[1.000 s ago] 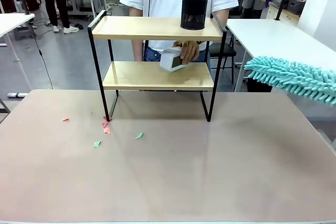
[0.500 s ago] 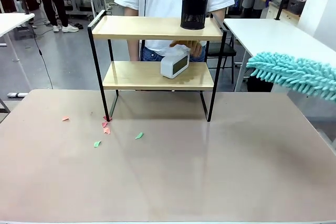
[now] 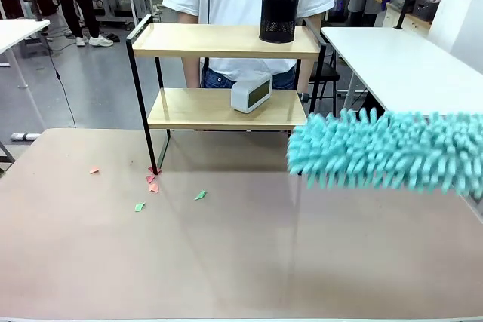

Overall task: Clean the shelf.
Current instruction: Hand the Duster back to the human.

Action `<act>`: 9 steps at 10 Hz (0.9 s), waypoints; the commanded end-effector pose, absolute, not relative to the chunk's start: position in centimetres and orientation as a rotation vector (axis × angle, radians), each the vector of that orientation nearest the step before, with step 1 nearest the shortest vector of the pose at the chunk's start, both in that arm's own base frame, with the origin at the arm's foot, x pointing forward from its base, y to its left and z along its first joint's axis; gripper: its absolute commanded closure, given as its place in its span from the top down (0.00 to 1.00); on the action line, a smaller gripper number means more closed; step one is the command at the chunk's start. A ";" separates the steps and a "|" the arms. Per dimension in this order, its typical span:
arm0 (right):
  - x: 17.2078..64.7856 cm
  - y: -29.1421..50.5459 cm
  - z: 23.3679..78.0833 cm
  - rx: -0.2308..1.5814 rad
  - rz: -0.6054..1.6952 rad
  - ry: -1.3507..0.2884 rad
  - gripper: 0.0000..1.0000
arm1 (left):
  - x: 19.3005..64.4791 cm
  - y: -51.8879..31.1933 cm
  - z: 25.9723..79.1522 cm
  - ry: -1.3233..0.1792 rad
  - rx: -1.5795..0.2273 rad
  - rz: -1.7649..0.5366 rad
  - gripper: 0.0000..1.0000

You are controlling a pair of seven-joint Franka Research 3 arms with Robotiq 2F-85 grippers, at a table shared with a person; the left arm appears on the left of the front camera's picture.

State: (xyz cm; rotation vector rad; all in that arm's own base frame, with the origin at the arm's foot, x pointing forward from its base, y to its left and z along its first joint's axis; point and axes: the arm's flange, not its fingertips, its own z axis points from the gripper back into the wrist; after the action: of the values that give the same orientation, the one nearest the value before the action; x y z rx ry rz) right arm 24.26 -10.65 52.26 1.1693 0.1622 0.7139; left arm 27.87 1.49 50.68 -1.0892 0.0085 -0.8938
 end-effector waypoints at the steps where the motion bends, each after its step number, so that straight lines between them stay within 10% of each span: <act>1: 23.5 -7.2 53.0 1.106 0.838 0.290 0.11 | 26.5 -2.0 49.0 0.087 -1.097 -1.008 1.00; 9: 24.6 -0.9 51.6 1.150 0.961 0.302 0.11 | 28.3 -8.2 45.6 -0.070 -1.152 -0.765 1.00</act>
State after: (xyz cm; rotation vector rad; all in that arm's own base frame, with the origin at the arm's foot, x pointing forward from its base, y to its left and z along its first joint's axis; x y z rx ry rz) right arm 24.16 -2.66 51.46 1.1212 0.3356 0.9178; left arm 27.79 -6.21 46.17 -1.1192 -0.0179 -0.8330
